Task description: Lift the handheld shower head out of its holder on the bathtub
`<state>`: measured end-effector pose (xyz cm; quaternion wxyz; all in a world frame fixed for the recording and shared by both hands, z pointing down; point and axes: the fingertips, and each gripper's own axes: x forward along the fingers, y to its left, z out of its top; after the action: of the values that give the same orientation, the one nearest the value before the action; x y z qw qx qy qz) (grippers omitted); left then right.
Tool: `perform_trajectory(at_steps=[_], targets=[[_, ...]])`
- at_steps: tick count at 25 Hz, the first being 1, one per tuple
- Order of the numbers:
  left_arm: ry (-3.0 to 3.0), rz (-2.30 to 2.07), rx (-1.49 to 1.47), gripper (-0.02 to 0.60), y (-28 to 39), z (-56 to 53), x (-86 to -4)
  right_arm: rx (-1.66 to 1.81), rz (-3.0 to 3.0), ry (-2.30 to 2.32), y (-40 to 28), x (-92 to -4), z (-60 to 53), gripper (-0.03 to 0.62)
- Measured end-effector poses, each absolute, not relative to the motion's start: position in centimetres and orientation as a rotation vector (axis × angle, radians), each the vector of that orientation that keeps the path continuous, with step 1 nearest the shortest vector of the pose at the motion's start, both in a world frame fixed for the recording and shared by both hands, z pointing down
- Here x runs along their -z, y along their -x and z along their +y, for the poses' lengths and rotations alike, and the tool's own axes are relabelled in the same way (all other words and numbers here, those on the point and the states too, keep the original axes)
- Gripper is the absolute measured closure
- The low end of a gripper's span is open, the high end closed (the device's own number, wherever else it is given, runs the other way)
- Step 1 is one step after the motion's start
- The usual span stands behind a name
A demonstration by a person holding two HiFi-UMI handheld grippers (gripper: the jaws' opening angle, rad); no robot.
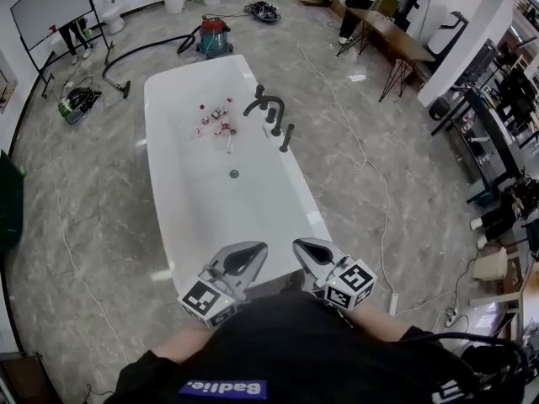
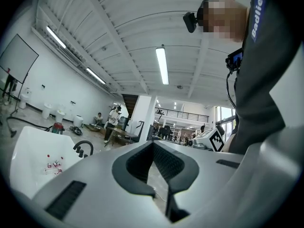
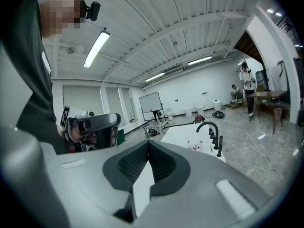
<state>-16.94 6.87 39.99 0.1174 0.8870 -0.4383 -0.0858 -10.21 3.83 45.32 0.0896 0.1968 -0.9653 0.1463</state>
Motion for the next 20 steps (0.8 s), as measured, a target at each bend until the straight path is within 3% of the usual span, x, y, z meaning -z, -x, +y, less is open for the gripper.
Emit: perform_trajectory(at_steps=[20], targets=[[-2.571,-1.443,0.098,0.575,11.5,-9.1,-39.5,-0.6,-2.927,-0.516,2.9,-47.7,-9.0,0.591]])
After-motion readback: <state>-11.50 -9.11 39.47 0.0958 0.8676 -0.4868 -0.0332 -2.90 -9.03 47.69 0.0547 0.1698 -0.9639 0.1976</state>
